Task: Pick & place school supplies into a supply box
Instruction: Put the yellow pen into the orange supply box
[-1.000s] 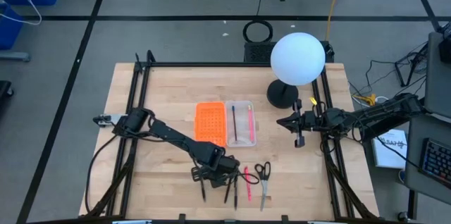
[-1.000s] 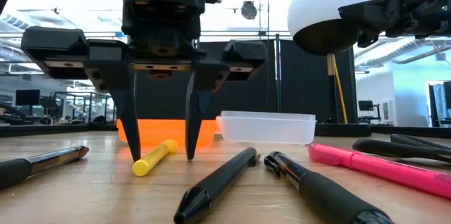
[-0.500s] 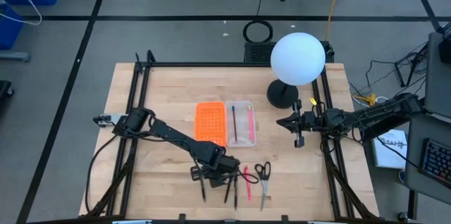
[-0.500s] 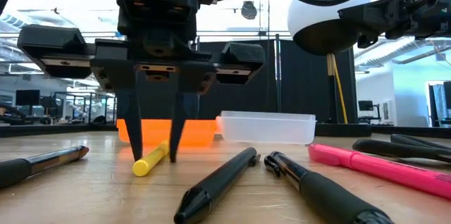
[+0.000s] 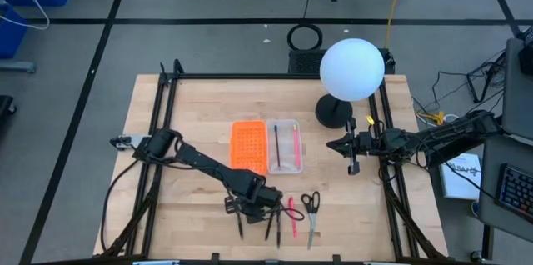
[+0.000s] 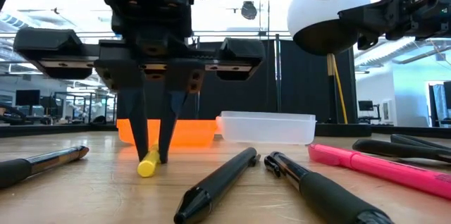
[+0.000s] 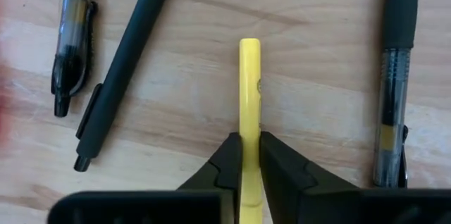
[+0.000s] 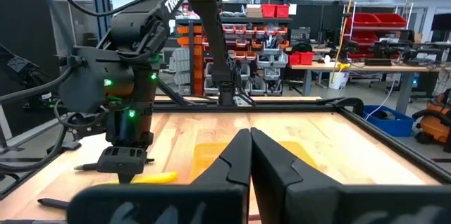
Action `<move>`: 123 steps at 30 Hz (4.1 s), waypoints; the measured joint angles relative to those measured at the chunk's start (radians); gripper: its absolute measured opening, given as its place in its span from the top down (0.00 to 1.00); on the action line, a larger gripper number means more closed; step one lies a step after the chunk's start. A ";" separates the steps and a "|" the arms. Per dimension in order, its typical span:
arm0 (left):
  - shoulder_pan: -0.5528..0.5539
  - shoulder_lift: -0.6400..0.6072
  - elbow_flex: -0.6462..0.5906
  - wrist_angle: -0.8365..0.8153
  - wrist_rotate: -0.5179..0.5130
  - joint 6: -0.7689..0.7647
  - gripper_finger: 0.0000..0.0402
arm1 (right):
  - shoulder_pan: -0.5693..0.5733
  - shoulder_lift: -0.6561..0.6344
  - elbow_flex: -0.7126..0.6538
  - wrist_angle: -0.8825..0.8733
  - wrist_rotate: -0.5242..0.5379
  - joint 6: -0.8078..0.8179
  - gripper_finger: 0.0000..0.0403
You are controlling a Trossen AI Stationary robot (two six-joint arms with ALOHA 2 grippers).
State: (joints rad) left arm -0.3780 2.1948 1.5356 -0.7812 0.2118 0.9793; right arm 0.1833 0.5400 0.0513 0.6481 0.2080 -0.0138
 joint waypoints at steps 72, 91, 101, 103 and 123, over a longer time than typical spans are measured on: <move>0.105 -0.084 -0.003 0.317 -0.309 -0.474 0.57 | 0.000 0.000 0.000 -0.002 0.006 0.028 1.00; 0.199 0.020 0.003 0.280 -0.120 -0.569 0.71 | 0.000 0.008 0.000 0.020 0.002 0.012 1.00; 0.158 0.026 -0.001 0.287 -0.122 -0.621 0.93 | 0.000 0.008 0.000 0.020 0.001 0.034 1.00; 0.142 0.025 -0.002 0.298 -0.163 -0.626 0.92 | 0.000 0.008 0.000 0.020 0.001 0.035 1.00; 0.093 -0.117 0.063 0.261 -0.258 -0.805 0.98 | 0.000 0.016 0.000 0.027 0.000 0.054 1.00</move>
State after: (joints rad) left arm -0.2848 2.0777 1.5982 -0.5201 -0.0459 0.1748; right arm 0.1829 0.5557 0.0513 0.6750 0.2085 0.0404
